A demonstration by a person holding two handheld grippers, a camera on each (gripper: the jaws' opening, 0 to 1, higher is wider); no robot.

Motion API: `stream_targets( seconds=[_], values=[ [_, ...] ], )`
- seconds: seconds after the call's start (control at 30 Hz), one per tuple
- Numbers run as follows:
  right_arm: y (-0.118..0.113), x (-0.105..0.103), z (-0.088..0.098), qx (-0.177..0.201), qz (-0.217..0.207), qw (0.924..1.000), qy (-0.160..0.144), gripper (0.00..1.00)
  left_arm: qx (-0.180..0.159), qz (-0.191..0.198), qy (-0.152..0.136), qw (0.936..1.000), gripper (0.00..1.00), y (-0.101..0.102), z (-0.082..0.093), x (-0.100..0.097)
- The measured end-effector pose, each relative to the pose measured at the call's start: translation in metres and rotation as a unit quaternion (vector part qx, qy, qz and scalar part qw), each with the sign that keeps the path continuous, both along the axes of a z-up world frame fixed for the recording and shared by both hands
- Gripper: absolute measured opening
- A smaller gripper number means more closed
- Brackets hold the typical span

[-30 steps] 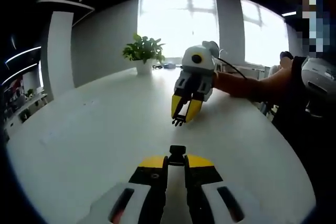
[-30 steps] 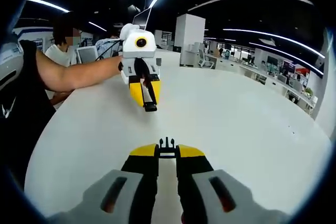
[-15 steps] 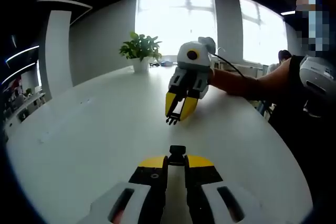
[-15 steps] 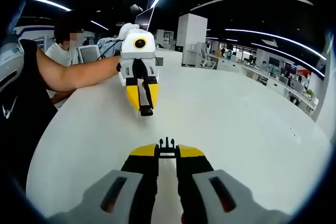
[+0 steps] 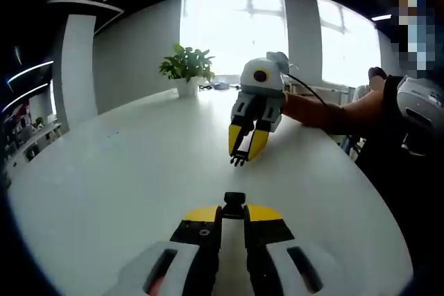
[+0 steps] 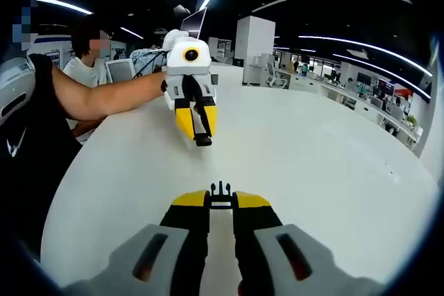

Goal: Snap the two parts of the plastic buckle together until the buckle closes and remains connected.

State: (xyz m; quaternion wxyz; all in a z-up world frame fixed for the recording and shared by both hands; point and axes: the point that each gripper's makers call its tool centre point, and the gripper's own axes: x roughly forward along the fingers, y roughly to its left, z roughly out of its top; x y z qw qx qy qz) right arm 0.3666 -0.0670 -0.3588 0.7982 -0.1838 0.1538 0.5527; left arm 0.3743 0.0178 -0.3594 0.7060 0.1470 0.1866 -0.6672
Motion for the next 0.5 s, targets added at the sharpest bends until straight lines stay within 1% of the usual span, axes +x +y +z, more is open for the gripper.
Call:
stream_targets(
  seconds=[0.13, 0.37, 0.5],
  values=[
    [0.004, -0.0031, 0.0025, -0.002, 0.007, 1.0, -0.006, 0.11, 0.005, -0.007, 0.0, 1.0, 0.11, -0.0019, -0.0033, -0.0032],
    [0.0031, -0.0035, -0.0028, -0.008, 0.008, 0.9999, 0.001, 0.11, 0.0, -0.012, 0.001, 0.9999, 0.11, -0.0022, 0.0001, -0.0069],
    [0.0039, -0.005, 0.0003, -0.003, 0.008, 1.0, 0.0, 0.11, 0.002, -0.015, 0.004, 0.9999, 0.11, -0.0018, -0.0007, -0.0091]
  ],
)
